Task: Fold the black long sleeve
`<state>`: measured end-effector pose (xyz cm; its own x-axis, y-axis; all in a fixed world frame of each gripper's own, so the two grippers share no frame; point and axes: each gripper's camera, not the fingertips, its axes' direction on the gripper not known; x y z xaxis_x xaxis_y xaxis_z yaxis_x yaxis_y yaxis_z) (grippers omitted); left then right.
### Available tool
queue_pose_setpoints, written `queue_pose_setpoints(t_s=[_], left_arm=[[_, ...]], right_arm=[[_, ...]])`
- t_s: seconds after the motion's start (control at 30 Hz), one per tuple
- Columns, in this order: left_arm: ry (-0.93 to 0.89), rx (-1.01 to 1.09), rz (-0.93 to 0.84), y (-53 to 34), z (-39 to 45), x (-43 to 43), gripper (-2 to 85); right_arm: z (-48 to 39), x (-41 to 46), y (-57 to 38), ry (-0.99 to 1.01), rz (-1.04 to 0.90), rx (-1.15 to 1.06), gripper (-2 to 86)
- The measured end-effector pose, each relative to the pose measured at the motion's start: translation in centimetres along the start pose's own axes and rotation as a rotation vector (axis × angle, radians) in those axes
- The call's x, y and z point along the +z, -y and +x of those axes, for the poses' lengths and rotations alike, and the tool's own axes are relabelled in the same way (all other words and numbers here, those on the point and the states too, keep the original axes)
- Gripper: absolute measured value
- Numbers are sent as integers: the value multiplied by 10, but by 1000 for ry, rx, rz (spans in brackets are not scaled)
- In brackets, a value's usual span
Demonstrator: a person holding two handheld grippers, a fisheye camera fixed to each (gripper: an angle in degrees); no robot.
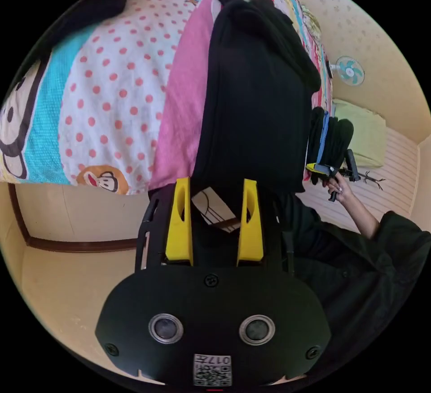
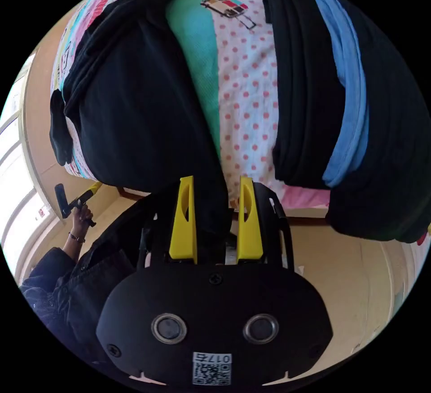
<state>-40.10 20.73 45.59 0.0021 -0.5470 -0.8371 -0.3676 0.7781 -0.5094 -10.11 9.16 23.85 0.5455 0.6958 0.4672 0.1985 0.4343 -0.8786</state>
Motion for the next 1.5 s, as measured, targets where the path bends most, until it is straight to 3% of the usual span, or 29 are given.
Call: queue_pose_setpoints(t_s=[0.13, 0.33, 0.5, 0.6, 0.7, 0.87, 0.97, 1.1, 1.27, 1.4, 1.5], left_arm=[[58, 62, -161, -23, -12, 17, 169], [117, 116, -186, 10, -39, 26, 175], [166, 135, -404, 29, -44, 44, 89], [63, 257, -489, 8, -31, 12, 45], [-97, 347, -429, -26, -15, -71, 41], [-591, 256, 32, -69, -7, -261, 39], [-824, 268, 221, -93, 12, -328, 40], [-835, 284, 219, -128, 37, -353, 39], [-950, 82, 251, -161, 16, -327, 40], [-940, -27, 294, -109, -5, -318, 41], [-984, -6, 348, -17, -14, -322, 41]], right_arm=[[13, 8, -24, -19, -61, 10, 142], [22, 10, -24, 26, -139, 5, 121], [21, -2, -18, 20, -214, -45, 77], [20, -54, -43, 110, -147, -184, 63], [35, -131, -85, 301, -28, -279, 55], [59, -253, -151, 559, 206, -315, 39], [50, -313, -185, 662, 306, -387, 34], [53, -337, -235, 679, 306, -392, 31], [80, -333, -265, 714, 343, -294, 30], [81, -328, -193, 683, 344, -285, 31], [69, -336, -96, 693, 387, -317, 34]])
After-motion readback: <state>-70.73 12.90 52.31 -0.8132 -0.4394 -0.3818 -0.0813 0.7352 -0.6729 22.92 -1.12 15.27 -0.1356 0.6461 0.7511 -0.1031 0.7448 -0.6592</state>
